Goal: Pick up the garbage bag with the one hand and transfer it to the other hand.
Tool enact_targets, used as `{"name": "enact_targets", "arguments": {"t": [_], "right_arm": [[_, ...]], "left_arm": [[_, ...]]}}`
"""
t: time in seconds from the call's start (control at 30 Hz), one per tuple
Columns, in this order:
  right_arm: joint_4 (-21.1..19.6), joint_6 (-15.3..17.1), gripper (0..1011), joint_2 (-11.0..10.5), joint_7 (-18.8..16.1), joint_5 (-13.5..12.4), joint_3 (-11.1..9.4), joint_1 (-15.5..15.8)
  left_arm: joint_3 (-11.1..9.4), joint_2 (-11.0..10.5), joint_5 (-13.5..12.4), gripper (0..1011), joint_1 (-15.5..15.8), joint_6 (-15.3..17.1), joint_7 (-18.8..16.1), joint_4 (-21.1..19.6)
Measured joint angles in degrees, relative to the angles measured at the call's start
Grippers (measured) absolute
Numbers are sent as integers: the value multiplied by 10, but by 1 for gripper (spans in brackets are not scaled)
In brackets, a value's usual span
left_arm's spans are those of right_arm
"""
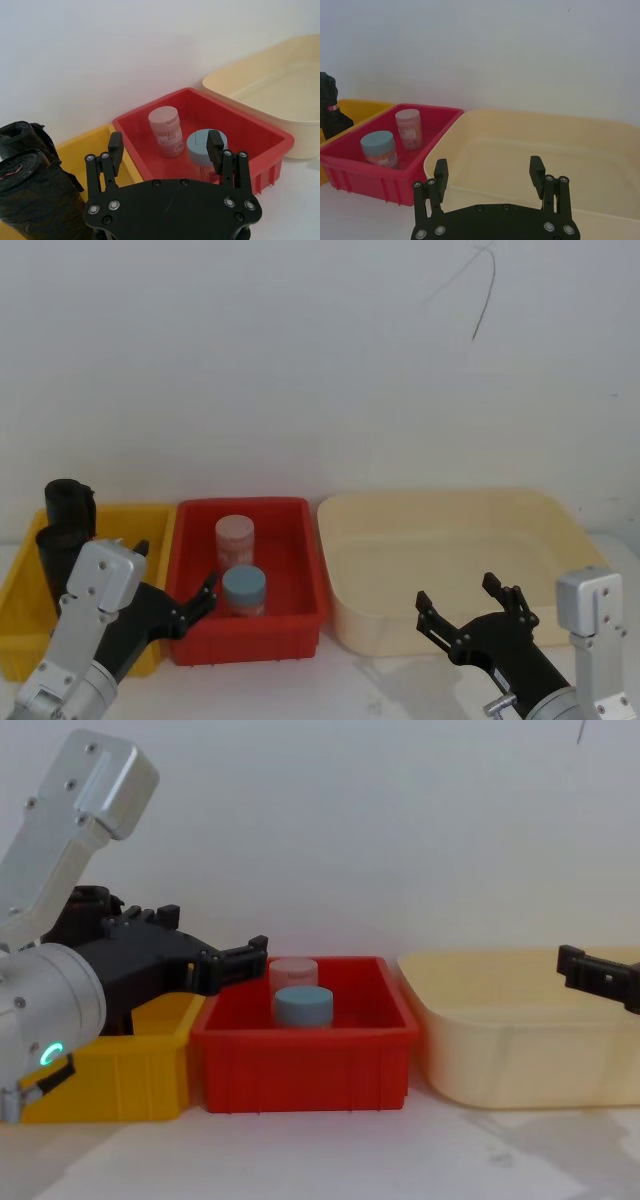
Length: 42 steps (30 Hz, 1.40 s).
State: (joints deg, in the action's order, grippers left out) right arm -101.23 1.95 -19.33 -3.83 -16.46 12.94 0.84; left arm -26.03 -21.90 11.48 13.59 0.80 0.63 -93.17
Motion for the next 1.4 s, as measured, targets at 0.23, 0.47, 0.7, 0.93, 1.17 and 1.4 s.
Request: {"name": "enact_targets", "arguments": {"t": [0.23, 0.47, 0.7, 0.93, 1.17, 1.4], "right_arm": [[0, 0, 1001, 0, 0, 0, 0, 0], [0, 0, 1002, 0, 0, 0, 0, 0], [0, 0, 1001, 0, 0, 0, 0, 0], [0, 0, 1001, 0, 0, 0, 0, 0], [0, 0, 1001, 0, 0, 0, 0, 0], [-10, 6, 1001, -2, 0, 2, -2, 4]], "left_arm": [[0, 0, 0, 1000, 0, 0, 0, 0], [0, 0, 0, 1000, 0, 0, 0, 0], [0, 0, 0, 1000, 0, 0, 0, 0], [0, 0, 0, 1000, 0, 0, 0, 0], [0, 0, 0, 1000, 0, 0, 0, 0], [0, 0, 3, 1000, 3, 2, 8, 0]]}}
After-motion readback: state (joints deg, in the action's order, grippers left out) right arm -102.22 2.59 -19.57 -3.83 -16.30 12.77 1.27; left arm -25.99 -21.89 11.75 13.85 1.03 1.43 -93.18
